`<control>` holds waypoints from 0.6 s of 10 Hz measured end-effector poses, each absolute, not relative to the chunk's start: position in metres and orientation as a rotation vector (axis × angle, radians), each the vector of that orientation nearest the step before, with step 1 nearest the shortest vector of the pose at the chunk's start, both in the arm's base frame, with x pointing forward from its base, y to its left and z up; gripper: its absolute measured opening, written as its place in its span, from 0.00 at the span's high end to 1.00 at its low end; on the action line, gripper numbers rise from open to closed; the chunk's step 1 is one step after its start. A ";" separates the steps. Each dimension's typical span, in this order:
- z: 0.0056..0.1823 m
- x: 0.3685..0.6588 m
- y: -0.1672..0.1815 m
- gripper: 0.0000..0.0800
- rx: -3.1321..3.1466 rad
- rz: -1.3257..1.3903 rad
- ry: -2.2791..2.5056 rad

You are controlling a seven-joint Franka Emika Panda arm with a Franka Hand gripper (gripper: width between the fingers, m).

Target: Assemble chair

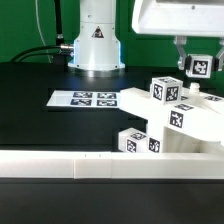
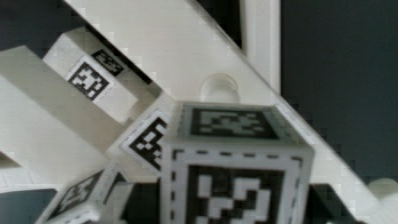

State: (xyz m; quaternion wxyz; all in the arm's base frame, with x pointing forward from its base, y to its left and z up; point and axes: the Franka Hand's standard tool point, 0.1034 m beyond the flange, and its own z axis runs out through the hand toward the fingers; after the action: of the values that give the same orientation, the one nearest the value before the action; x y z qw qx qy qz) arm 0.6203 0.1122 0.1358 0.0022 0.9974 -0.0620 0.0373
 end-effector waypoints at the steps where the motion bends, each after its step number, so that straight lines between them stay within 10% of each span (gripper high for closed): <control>1: 0.135 0.621 0.107 0.64 3.133 0.123 -0.218; 6: 0.131 0.616 0.114 0.64 3.132 0.109 -0.235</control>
Offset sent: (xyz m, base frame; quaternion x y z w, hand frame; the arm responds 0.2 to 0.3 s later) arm 0.0000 0.0000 0.0000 0.0000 0.0000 0.0000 1.0000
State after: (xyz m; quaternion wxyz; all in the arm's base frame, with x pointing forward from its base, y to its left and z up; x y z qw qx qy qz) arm 0.6155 0.1138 0.1306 -0.0006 0.9966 -0.0748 0.0347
